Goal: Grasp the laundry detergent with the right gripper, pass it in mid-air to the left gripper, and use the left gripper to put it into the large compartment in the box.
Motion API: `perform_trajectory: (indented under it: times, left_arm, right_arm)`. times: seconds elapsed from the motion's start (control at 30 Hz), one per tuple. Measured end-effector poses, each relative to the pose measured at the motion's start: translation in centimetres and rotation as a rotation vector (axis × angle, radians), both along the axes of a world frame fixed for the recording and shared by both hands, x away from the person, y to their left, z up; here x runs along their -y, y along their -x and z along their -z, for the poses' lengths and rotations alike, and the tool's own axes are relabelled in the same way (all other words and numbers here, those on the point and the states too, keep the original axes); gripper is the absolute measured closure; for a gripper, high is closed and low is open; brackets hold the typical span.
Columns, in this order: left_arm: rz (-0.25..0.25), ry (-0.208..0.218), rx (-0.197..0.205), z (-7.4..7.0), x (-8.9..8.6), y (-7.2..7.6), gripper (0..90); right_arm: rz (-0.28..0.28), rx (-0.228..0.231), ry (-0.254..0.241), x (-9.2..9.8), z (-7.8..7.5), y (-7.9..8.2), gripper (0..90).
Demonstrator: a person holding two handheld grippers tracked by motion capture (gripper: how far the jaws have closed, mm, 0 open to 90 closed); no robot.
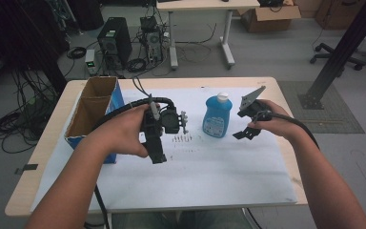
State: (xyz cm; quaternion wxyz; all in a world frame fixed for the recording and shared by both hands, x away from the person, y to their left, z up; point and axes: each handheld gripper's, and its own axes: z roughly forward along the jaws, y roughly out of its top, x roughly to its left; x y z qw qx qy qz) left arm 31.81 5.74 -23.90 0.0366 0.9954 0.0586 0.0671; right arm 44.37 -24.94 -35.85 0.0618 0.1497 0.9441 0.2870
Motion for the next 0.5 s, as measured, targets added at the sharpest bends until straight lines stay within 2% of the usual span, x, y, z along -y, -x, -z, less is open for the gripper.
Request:
perform_trajectory:
  times: [0.5]
  left_arm:
    - [0.001,0.000,-0.004,0.3,-0.3,-0.1,0.2]
  right_arm:
    - [0.040,0.017,-0.104,-0.5,1.7,-0.5,2.9]
